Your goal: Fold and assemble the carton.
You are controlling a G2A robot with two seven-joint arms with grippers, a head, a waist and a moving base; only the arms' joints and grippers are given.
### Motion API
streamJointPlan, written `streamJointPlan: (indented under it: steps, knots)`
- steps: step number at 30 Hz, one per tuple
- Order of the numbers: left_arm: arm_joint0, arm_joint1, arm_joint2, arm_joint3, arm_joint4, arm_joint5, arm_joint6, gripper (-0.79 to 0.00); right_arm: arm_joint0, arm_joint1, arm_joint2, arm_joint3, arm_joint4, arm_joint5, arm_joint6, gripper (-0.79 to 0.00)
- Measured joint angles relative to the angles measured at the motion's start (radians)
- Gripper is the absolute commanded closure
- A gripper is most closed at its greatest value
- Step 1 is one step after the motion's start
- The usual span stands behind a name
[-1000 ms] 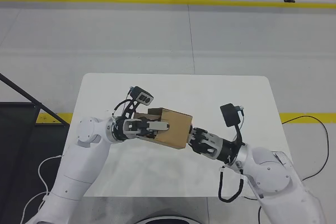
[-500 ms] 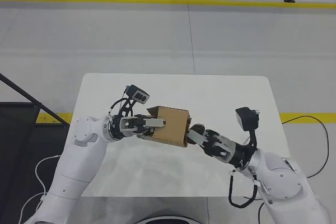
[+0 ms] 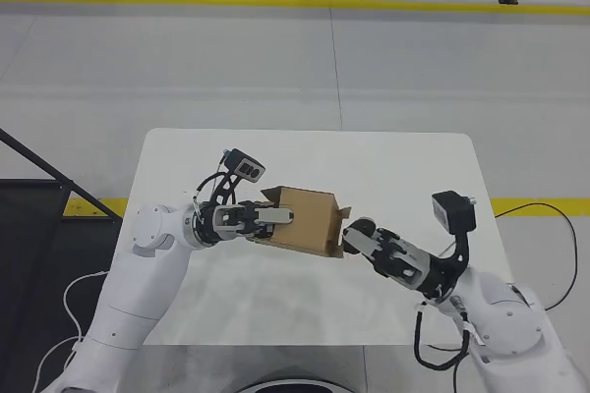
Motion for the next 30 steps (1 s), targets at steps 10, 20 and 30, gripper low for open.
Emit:
streamJointPlan:
  steps: [10,20,30]
  knots:
    - [0.004,0.002,-0.004,-0.002,-0.014,-0.01,-0.003,0.0,-0.006,-0.001,0.023,0.042,0.042,0.052,-0.032,0.0]
    - [0.001,0.003,0.005,0.004,-0.008,-0.007,0.002,0.0,0.034,-0.006,-0.05,0.041,-0.006,0.055,0.028,0.0]
    - [-0.004,0.002,0.017,0.01,-0.014,-0.01,-0.001,0.0,0.096,-0.017,-0.122,0.063,-0.04,0.092,0.02,0.0]
